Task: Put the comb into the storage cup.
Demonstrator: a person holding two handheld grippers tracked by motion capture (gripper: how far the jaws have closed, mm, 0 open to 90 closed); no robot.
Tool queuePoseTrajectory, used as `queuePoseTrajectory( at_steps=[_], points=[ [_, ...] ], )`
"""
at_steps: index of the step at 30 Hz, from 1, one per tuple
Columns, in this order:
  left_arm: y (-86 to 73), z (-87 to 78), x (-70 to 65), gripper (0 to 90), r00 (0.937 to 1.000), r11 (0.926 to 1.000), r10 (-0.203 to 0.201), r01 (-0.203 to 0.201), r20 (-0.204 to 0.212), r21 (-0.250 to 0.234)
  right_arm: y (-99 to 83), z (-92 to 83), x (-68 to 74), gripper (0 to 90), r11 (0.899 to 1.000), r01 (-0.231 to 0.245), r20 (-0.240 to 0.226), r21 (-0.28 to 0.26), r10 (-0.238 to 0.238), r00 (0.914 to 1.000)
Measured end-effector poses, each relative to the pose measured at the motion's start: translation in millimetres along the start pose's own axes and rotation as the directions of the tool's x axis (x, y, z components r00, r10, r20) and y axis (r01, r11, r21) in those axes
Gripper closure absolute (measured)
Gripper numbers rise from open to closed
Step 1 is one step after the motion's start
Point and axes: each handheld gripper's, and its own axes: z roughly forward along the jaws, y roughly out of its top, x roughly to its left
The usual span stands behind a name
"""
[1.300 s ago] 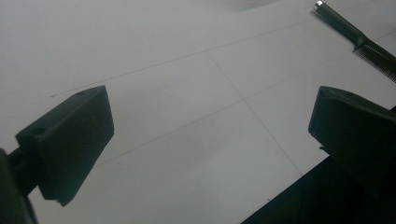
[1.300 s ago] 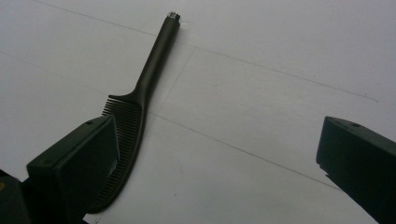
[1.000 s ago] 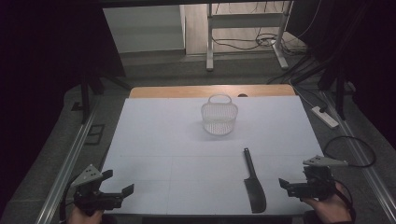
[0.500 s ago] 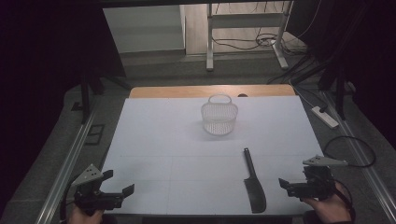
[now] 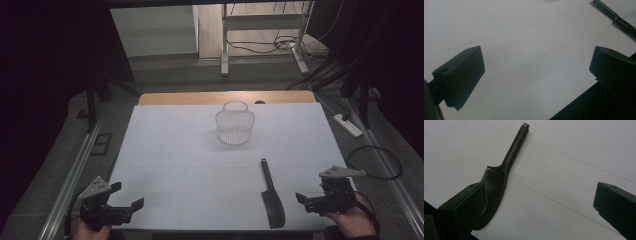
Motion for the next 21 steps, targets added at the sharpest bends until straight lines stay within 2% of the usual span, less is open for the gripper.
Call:
queuePoseTrajectory(
  at_steps=[7, 11, 21],
  points=[
    [0.0, 0.0, 0.4, 0.5, 1.0, 1.0, -0.003, 0.003, -0.003, 0.0, 3.6, 1.9, -1.0, 0.0, 1.0, 0.018, -0.031, 0.002, -0.018, 0.9993],
    [-0.1, 0.0, 0.4, 0.5, 1.0, 1.0, -0.005, 0.005, -0.003, -0.002, 6.1, 3.2, -0.6, 0.0, 1.0, 0.005, -0.071, -0.013, -0.006, 0.9975],
    [-0.2, -0.3, 0.9, 0.4, 1.0, 1.0, -0.009, 0.009, -0.002, -0.003, 20.1, 7.3, 1.7, 0.0, 0.999, 0.05, -0.058, -0.01, -0.051, 0.997]
  ],
)
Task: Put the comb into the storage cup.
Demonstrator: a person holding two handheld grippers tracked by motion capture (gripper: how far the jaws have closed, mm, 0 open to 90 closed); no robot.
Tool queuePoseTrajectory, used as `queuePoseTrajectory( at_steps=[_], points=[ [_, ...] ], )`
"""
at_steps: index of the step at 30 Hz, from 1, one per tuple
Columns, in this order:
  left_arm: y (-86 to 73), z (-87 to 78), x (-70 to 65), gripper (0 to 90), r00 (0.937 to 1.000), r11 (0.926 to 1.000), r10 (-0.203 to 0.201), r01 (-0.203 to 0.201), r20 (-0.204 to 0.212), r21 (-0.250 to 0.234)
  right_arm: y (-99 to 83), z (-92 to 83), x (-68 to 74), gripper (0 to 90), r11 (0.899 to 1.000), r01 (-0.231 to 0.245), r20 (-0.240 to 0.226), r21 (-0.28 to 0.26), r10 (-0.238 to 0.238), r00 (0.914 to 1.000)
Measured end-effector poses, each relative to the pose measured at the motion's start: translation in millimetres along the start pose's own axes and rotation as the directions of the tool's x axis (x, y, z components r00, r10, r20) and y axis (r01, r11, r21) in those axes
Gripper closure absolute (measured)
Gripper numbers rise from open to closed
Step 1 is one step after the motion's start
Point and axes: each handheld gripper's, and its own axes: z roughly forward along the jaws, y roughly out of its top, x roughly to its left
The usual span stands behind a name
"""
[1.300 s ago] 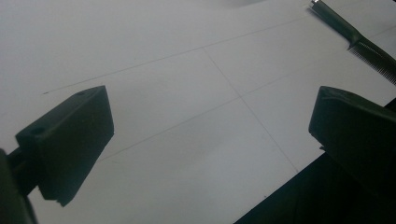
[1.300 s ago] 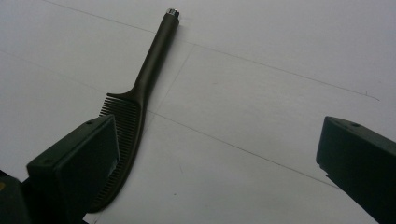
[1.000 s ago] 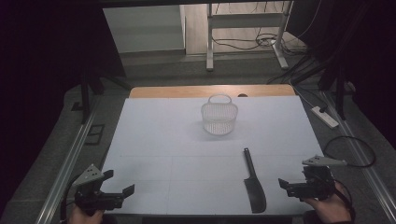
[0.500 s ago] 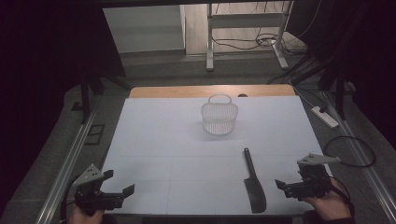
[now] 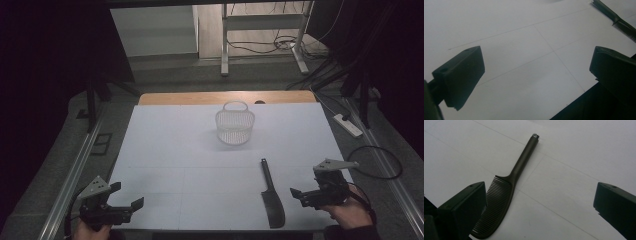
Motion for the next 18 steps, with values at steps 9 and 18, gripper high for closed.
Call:
queuePoseTrajectory(
  at_steps=[9, 18],
  points=[
    [-0.1, -0.2, 0.4, 0.4, 1.0, 1.0, -0.003, 0.003, 0.002, -0.001, 8.7, 8.7, 0.2, 0.0, 0.999, 0.027, -0.007, 0.023, -0.027, 0.9996],
    [0.0, 0.1, 0.5, 0.4, 1.0, 1.0, -0.004, 0.004, 0.001, 0.0, 17.7, 16.6, 1.7, 0.0, 0.999, 0.026, -0.064, 0.042, -0.023, 0.9977]
  ],
)
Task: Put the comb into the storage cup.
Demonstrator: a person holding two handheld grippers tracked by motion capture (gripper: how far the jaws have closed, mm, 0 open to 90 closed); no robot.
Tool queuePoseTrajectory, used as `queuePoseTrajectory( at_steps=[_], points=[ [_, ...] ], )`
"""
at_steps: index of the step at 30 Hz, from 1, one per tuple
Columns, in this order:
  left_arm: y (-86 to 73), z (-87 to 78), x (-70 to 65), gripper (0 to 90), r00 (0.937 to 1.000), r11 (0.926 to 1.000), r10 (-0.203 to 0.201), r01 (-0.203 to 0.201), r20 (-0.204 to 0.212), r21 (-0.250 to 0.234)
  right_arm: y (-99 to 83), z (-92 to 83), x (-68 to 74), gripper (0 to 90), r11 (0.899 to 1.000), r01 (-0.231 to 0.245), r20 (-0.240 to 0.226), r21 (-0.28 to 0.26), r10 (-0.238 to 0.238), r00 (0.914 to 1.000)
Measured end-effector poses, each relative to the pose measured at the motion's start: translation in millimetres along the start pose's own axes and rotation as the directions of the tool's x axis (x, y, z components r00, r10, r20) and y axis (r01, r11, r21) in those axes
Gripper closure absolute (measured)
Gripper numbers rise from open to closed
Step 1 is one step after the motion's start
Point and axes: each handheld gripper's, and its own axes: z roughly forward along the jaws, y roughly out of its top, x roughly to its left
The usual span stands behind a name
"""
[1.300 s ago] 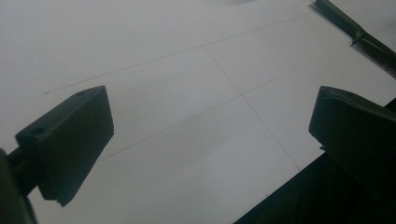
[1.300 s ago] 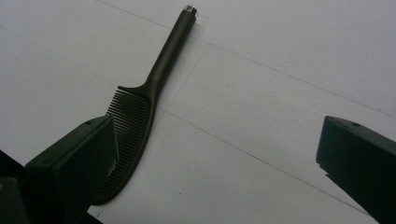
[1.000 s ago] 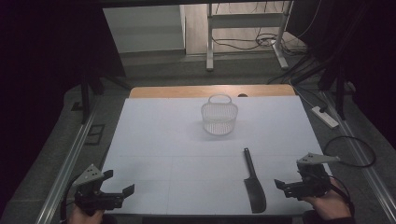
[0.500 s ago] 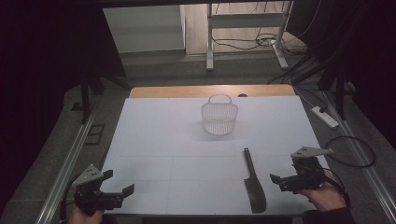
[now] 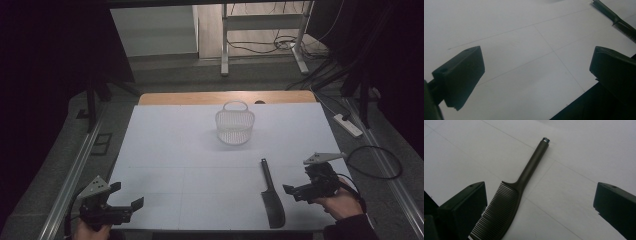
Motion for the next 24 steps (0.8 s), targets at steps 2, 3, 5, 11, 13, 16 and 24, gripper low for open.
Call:
queuePoseTrajectory(
  at_steps=[2, 3, 5, 11, 13, 16, 24],
  points=[
    [0.0, -0.1, 0.0, 0.4, 1.0, 1.0, 0.0, 0.0, 0.0, 0.0, 3.0, 2.3, 0.0, 0.0, 1.0, 0.007, -0.006, -0.002, -0.007, 1.0],
    [0.0, -0.1, 0.0, 0.4, 1.0, 1.0, 0.0, 0.0, 0.0, 0.0, 4.4, 3.4, 0.4, 0.0, 1.0, 0.008, -0.007, 0.0, -0.008, 0.9999],
    [0.0, 0.0, 0.0, 0.4, 1.0, 1.0, 0.0, 0.0, 0.0, 0.0, 7.5, 6.0, 0.9, 0.0, 1.0, 0.018, -0.014, 0.002, -0.018, 0.9997],
    [0.0, 0.0, 0.0, 0.4, 1.0, 1.0, -0.001, 0.001, 0.0, 0.001, 18.3, 15.5, 4.7, 0.0, 0.999, 0.034, -0.032, 0.019, -0.033, 0.9989],
    [0.0, 0.1, 0.0, 0.4, 1.0, 1.0, 0.0, 0.0, 0.0, 0.001, 22.0, 18.6, 5.5, 0.0, 0.999, 0.042, -0.028, 0.027, -0.042, 0.9987],
    [0.0, 0.0, 0.3, 0.4, 1.0, 1.0, -0.002, 0.002, 0.0, 0.001, 26.6, 22.7, 5.5, 0.0, 0.998, 0.046, -0.025, 0.033, -0.045, 0.9987],
    [0.0, 0.1, 0.3, 0.4, 1.0, 1.0, -0.003, 0.003, 0.002, 0.001, 37.1, 31.2, 10.0, 0.0, 0.993, 0.082, -0.002, 0.08, -0.082, 0.9966]
  ],
)
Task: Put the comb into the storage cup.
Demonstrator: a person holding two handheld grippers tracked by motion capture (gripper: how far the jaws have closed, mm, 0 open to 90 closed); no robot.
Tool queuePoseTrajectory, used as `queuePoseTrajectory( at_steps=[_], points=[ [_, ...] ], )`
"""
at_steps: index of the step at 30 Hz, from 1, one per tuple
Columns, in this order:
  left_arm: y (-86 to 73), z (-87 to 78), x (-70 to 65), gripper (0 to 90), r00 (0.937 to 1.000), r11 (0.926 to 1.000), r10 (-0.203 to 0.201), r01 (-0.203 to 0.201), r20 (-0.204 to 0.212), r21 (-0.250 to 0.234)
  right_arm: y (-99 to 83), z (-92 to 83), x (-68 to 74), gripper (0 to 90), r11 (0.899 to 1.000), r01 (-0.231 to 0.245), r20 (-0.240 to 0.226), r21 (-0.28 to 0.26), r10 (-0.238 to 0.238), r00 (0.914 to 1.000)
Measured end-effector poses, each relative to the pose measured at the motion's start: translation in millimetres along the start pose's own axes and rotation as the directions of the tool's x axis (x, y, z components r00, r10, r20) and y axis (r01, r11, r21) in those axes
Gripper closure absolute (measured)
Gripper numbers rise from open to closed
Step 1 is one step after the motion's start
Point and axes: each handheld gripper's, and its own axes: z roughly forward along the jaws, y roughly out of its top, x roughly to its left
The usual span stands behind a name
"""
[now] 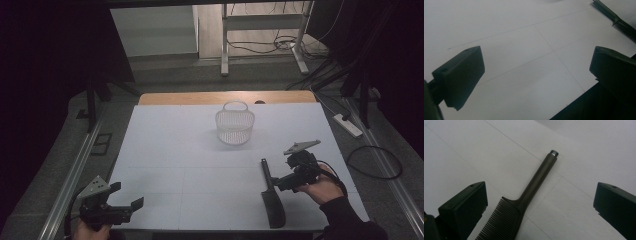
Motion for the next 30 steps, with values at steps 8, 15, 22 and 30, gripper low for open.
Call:
queuePoseTrajectory(
  at_steps=[8, 15, 22, 30],
  points=[
    [0.0, -0.1, 0.3, 0.4, 1.0, 1.0, -0.001, 0.001, -0.001, -0.001, 10.1, 9.0, 3.2, 0.0, 0.999, 0.014, -0.003, 0.039, -0.014, 0.9999],
    [-0.1, -0.1, 0.5, 0.3, 1.0, 1.0, -0.003, 0.003, 0.0, -0.002, 19.2, 15.9, 6.8, 0.0, 0.998, 0.03, -0.011, 0.054, -0.029, 0.9995],
    [-0.1, -0.2, 0.8, 0.3, 1.0, 1.0, -0.005, 0.005, 0.001, -0.003, 30.0, 24.3, 9.8, 0.0, 0.997, 0.038, -0.021, 0.062, -0.037, 0.9991],
    [-0.1, -0.1, 0.9, 0.3, 1.0, 1.0, -0.005, 0.005, 0.001, -0.003, 38.1, 36.0, 12.5, 0.0, 0.994, 0.057, -0.023, 0.089, -0.056, 0.9982]
  ],
)
